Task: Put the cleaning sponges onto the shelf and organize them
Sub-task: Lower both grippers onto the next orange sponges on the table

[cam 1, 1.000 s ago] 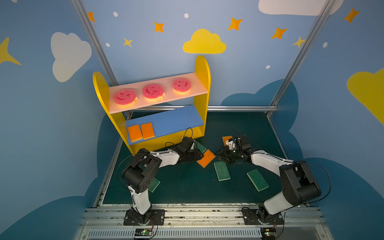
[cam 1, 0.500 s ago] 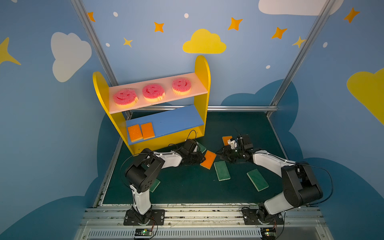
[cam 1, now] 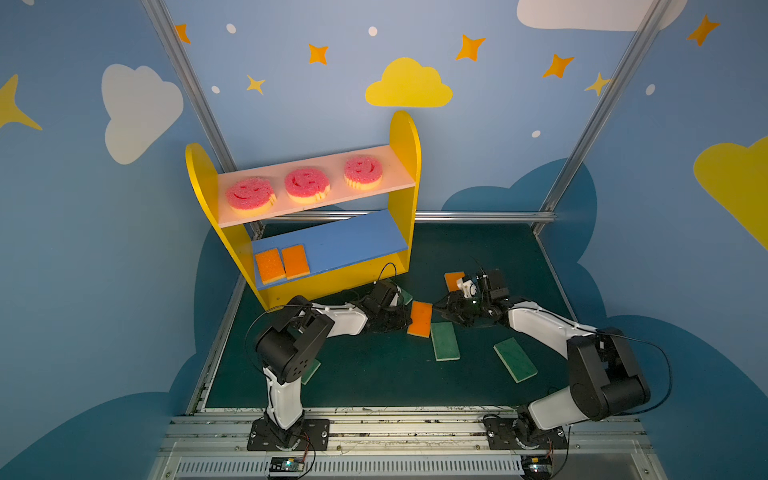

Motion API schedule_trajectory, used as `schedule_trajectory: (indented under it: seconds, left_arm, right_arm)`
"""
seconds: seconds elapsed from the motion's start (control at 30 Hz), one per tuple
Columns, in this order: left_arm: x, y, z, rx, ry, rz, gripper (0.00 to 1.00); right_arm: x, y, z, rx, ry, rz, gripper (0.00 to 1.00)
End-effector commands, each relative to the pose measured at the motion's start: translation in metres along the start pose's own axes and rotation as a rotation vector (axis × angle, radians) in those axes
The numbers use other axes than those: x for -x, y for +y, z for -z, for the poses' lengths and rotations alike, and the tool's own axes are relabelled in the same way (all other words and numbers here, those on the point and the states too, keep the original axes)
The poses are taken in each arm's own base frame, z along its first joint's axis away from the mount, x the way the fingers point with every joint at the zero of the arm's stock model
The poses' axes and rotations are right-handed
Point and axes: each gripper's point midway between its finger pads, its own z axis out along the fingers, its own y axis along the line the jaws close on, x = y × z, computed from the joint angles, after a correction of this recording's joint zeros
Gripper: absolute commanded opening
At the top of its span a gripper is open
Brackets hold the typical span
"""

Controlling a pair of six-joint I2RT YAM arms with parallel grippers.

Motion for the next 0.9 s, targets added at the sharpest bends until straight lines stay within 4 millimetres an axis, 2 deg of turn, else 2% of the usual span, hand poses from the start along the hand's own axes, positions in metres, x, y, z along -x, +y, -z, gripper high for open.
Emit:
schedule_trajectory:
  seconds: [0.0, 0.3, 0.67, 0.77, 0.87]
  left_arm:
    - [0.006, -0.017, 0.012, -0.031, -0.007, -0.028, 0.03]
    - [0.022, -0.055, 0.047, -0.182, -0.021, -0.036, 0.03]
    - [0.021, -0.066, 0.053, -0.278, 0.004, -0.007, 0.03]
    - [0.02, -0.067, 0.053, -0.287, 0.008, -0.006, 0.03]
    - [0.021, -0.068, 0.056, -0.293, 0.007, -0.007, 0.03]
  right_arm:
    - [-0.006, -0.001, 0.005, 0.001, 0.009, 0.021, 0.55]
    - [-0.008, 0.009, 0.004, 0.055, 0.031, 0.045, 0.54]
    - [-0.004, 0.02, 0.002, 0.113, 0.041, 0.039, 0.46]
    - [-0.003, 0.02, 0.001, 0.112, 0.037, 0.035, 0.41]
    - [0.0, 0.019, 0.002, 0.108, 0.03, 0.03, 0.29]
